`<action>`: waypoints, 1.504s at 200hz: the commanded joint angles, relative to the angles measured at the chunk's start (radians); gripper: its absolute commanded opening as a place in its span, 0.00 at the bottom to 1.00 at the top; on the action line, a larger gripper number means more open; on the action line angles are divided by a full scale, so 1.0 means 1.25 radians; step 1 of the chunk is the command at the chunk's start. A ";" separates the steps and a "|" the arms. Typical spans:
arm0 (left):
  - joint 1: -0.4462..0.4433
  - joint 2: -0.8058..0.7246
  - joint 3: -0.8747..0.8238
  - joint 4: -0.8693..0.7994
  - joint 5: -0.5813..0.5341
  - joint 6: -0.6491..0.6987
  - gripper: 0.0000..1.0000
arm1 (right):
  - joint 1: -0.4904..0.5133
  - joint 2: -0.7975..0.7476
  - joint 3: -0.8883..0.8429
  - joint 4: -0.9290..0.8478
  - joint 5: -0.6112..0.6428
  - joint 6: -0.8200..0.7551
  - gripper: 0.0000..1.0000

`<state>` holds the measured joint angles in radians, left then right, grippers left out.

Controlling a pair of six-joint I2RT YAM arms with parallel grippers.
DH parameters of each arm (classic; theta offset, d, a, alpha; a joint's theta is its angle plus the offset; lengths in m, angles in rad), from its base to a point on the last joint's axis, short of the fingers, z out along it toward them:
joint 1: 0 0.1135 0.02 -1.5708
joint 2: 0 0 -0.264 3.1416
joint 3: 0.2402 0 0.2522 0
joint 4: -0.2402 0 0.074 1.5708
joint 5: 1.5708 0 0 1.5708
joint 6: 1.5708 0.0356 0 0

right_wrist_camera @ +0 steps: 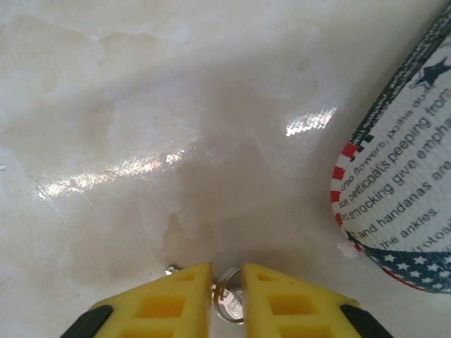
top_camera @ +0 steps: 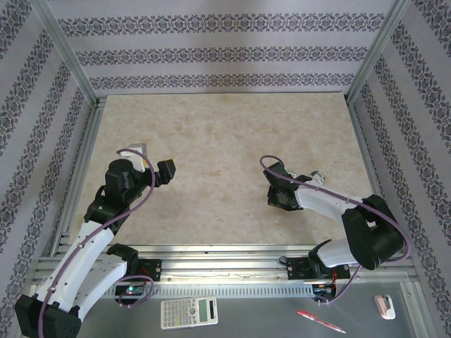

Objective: Unlock with the key

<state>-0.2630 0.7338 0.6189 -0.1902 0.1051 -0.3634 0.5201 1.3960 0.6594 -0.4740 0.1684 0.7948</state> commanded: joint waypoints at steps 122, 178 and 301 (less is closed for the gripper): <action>-0.010 -0.007 -0.015 0.045 0.013 0.014 0.99 | 0.004 -0.052 0.005 -0.039 0.033 -0.026 0.00; -0.011 0.032 -0.028 0.092 0.102 -0.069 1.00 | 0.006 -0.095 0.006 -0.048 0.020 -0.036 0.00; -0.321 0.246 -0.184 0.680 0.220 -0.020 0.99 | 0.020 -0.235 0.091 -0.109 -0.077 -0.054 0.00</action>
<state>-0.6018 0.9787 0.4217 0.3870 0.3592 -0.5137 0.5331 1.1404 0.7197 -0.5644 0.1143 0.7418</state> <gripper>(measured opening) 0.996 0.061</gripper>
